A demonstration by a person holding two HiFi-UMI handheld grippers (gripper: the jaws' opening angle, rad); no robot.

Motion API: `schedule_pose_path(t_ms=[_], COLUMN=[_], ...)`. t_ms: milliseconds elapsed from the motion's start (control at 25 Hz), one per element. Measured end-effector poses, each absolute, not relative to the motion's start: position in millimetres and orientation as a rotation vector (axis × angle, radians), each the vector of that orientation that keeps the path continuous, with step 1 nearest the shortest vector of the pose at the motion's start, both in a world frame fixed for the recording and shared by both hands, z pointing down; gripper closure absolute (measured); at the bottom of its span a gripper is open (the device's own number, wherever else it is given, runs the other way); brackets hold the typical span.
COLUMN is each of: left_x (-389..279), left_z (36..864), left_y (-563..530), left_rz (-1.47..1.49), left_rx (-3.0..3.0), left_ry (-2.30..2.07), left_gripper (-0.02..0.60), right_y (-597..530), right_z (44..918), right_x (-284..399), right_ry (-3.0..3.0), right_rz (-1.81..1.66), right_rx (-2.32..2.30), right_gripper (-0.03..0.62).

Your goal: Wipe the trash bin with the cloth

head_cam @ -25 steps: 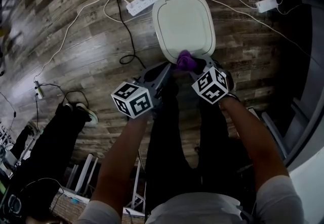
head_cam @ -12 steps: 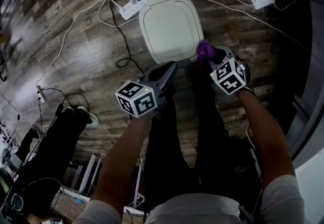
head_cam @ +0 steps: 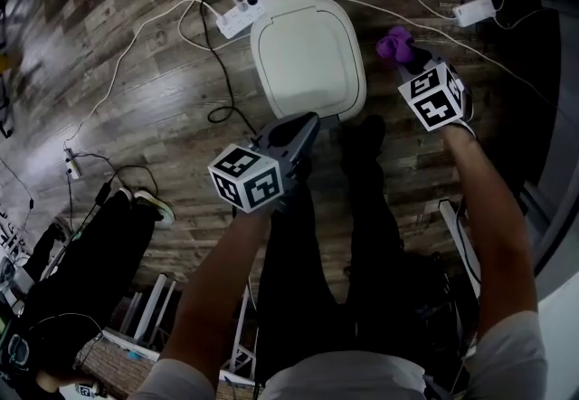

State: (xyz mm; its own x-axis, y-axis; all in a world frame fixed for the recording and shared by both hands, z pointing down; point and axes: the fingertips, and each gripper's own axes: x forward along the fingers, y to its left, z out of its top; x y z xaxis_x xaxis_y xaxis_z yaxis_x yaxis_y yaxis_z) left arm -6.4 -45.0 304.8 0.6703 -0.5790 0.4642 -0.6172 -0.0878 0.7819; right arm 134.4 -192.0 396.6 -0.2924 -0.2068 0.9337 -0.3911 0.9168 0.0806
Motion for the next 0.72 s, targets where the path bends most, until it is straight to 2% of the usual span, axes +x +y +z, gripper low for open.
schedule_pose_path(t_ms=[720], left_x=[-14.9], left_z=[310.4], left_y=[-36.8], left_rz=[0.061], left_rx=[1.749], left_ry=[-1.031], left_gripper=[0.577], right_y=[-287.0], right_z=[392.9], right_x=[-26.9], right_ry=[-2.027], right_rz=[-0.03], right_rx=[0.244], right_gripper=[0.485])
